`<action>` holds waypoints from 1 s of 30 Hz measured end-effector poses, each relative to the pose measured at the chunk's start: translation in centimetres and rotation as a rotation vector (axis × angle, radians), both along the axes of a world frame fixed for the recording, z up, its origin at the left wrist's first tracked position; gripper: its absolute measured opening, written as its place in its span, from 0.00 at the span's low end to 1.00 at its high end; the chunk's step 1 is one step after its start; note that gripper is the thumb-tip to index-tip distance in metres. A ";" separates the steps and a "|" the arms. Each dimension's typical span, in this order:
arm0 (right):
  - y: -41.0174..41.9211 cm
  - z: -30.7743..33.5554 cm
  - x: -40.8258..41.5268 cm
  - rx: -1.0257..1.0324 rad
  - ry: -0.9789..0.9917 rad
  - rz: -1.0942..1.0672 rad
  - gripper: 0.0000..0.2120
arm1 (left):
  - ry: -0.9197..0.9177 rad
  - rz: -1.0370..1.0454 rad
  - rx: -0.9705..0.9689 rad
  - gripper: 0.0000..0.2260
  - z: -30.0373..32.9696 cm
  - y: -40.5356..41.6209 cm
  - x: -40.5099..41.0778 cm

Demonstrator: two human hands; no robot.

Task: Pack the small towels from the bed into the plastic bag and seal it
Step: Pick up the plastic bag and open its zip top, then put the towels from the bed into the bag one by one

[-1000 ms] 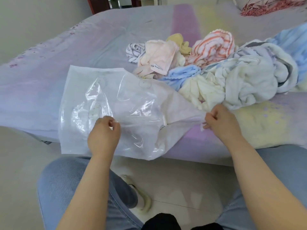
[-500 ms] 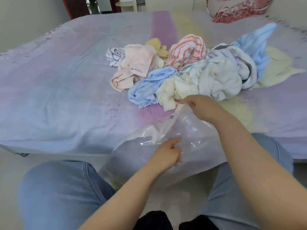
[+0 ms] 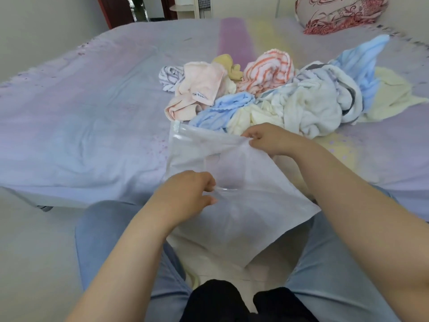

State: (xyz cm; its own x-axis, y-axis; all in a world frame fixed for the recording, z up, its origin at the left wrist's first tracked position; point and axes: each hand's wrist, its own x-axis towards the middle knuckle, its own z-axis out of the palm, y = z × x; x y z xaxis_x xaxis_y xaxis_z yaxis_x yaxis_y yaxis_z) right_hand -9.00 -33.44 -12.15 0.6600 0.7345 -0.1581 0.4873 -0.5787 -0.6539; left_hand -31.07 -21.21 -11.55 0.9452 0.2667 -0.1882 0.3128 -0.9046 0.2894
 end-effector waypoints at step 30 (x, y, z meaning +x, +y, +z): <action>1.4 -0.8 7.5 0.186 -0.375 -0.247 0.17 | -0.181 -0.259 -0.377 0.06 1.8 3.4 4.1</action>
